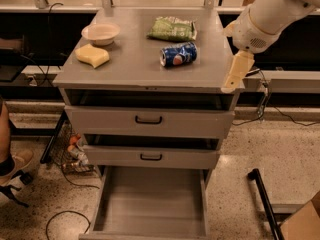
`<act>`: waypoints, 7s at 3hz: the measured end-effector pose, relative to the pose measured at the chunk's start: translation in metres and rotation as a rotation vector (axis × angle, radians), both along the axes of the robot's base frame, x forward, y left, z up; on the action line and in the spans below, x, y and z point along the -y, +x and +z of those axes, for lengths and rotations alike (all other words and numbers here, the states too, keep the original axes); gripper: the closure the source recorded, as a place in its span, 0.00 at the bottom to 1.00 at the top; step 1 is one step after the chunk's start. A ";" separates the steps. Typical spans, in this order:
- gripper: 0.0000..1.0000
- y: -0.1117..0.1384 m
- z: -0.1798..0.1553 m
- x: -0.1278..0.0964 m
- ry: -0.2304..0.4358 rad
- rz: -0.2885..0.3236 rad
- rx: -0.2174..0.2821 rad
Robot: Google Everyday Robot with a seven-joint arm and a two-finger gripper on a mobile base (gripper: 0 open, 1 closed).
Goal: Place pepsi can into bottom drawer
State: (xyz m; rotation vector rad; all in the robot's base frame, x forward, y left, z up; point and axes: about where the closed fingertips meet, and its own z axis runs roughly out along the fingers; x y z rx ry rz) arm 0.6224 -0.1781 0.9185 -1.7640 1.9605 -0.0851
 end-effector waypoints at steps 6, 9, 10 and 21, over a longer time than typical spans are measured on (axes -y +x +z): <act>0.00 0.148 -0.040 -0.124 0.007 0.337 0.094; 0.00 0.164 -0.064 -0.123 -0.056 0.266 0.009; 0.00 0.169 -0.066 -0.107 -0.066 0.220 0.000; 1.00 -0.054 -0.115 -0.017 0.132 0.041 -0.263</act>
Offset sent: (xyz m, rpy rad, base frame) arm 0.1280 0.0691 0.0158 0.0864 -0.2755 0.3710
